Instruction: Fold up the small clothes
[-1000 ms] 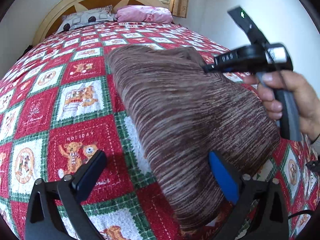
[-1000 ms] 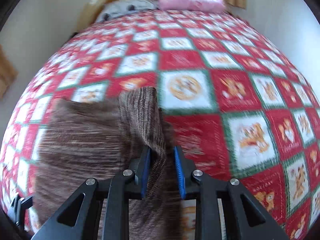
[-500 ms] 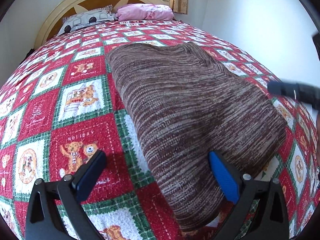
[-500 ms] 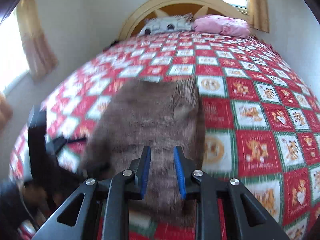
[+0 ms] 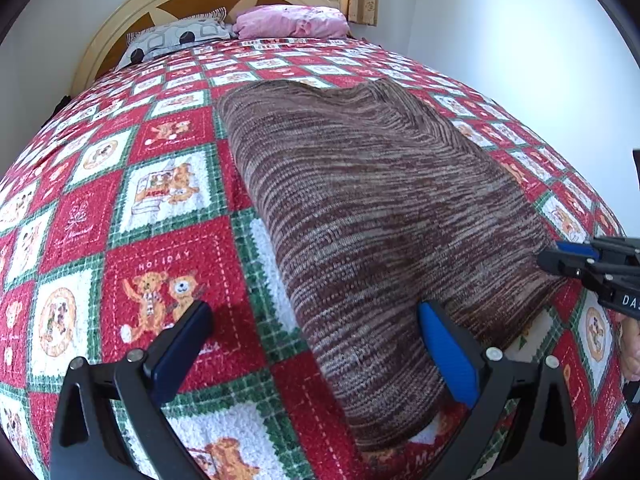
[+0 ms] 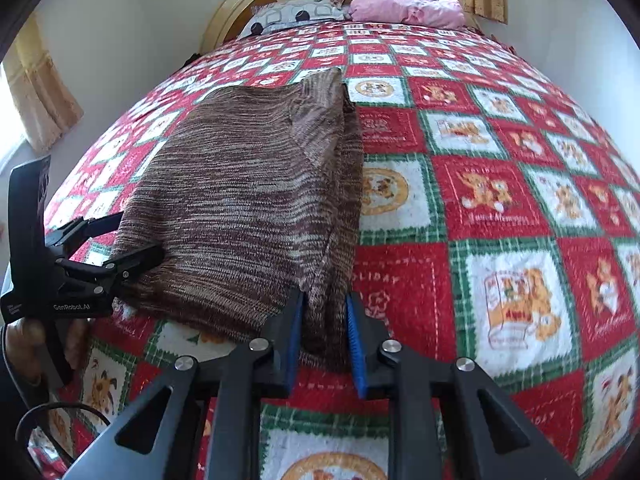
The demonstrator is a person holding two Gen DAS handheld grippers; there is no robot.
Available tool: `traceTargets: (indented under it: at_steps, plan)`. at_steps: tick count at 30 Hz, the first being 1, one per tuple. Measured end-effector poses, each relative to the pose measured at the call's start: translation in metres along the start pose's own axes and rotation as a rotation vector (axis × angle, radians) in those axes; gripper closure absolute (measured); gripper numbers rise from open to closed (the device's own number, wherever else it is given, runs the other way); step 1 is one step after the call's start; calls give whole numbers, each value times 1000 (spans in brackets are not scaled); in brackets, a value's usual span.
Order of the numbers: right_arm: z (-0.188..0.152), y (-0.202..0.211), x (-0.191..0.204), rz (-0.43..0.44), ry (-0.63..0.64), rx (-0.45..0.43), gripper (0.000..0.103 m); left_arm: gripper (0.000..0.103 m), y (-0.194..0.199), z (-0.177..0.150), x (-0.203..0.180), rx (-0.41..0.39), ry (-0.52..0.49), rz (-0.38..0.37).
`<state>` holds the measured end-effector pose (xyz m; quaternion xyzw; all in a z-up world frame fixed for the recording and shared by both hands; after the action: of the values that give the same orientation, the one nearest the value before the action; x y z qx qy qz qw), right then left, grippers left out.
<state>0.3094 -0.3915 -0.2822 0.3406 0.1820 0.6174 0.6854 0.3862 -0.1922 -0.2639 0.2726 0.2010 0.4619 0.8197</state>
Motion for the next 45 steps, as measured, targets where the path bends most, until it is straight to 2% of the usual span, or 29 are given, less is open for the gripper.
traceTargets:
  at_steps: [2,5,6,11,15,16,17,19,23,26,30,31,32,33,34,36,37,39,40,41,45]
  plan:
    - [-1,-2,-3,15,-29,-4,82,0,0,0,-1,1,-4,1]
    - [8,4,4,5,14,-27,82,0,0,0,-1,1,-4,2]
    - [13,8,5,11,12,-39,79,0,0,0,0,1,-1,0]
    - [52,16,11,37,-16,-133,79,0,0,0,0,-2,5,-5]
    - [52,-17,18,55,-10,-48,79,0,1,1,0,-3,7,-7]
    - [51,-21,16,16,6,-42,81,0,1,1,0,-6,11,-10]
    - [50,-21,14,-6,14,-38,98,0,2,1,0,-9,16,-14]
    - [49,-16,12,4,2,-40,100,0,7,2,2,-30,38,-28]
    - [42,-5,0,-31,7,-53,101,0,16,6,10,-81,99,-69]
    - [29,-15,-7,-29,-4,-19,101,0,8,3,10,-46,111,-85]
    - [34,-15,-7,-2,-19,-2,100,0,6,2,5,-30,76,-65]
    - [37,-12,-7,3,-14,-5,99,0,7,2,6,-32,76,-65]
    - [40,-10,-8,-13,-3,-14,86,0,7,2,6,-33,80,-68]
    - [44,-6,-9,-40,6,-32,63,0,7,2,6,-35,85,-71]
    - [49,1,-8,-57,12,-67,56,0,8,2,6,-35,88,-73]
    - [56,16,7,-11,36,-128,55,0,7,2,6,-34,83,-71]
    - [54,18,14,-3,56,-124,55,0,7,2,5,-33,77,-69]
    - [39,12,26,-9,106,-71,56,0,7,2,4,-33,72,-70]
    - [29,6,26,-20,112,-31,60,0,8,2,5,-34,74,-74]
    - [17,0,22,-36,116,12,82,0,9,2,5,-36,80,-79]
    - [3,3,10,-36,129,32,84,0,13,3,12,-58,117,-76]
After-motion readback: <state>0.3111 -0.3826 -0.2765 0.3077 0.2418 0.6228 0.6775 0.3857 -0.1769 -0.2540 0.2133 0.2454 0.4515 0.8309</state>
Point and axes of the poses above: each gripper's, at about its wrist camera, not at the fingertips, and y roughly against the way its jaws point, x to its left, z to its top, the point moved 8 cm from there along -y, roughly the way its jaws point, and after that the axes turned 11 degrees about -x, right-handed, at the moved point
